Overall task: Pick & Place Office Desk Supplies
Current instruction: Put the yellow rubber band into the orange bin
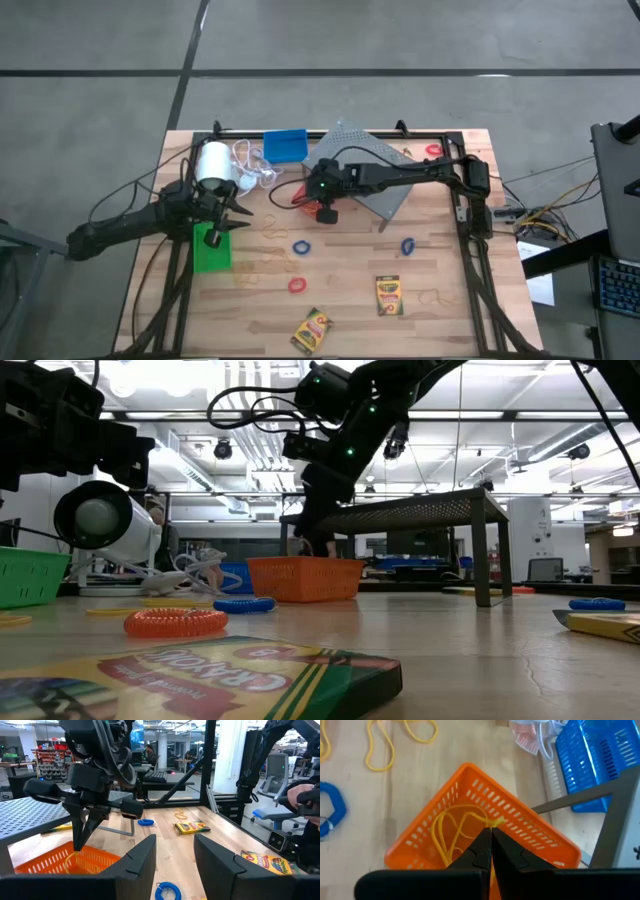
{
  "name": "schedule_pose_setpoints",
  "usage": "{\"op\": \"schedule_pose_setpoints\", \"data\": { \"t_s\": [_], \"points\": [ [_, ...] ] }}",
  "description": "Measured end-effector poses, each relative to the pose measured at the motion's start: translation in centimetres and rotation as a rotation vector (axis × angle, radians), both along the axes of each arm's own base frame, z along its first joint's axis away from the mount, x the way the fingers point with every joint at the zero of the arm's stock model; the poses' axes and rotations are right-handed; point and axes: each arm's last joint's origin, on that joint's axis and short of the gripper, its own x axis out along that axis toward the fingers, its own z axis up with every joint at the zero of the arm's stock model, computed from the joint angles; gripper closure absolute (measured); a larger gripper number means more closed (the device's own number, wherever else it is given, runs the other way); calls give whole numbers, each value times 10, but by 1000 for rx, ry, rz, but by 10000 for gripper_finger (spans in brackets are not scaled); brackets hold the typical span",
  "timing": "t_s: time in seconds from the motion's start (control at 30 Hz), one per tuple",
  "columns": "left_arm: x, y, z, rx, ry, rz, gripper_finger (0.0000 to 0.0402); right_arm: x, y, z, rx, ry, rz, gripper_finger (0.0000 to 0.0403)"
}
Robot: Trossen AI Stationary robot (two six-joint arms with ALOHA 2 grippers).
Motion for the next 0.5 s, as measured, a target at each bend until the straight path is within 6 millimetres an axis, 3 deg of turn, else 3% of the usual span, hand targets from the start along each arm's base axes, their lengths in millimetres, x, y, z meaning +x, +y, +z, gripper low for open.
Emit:
{"op": "schedule_pose_setpoints", "data": {
  "t_s": [0.3, 0.5],
  "points": [
    [0, 0, 0, 0, 0, 0, 268, -1, 6, 1, -37, 11, -5, 393],
    [0, 0, 0, 0, 0, 0, 268, -1, 6, 0, -37, 22, 0, 363]
  ]
}}
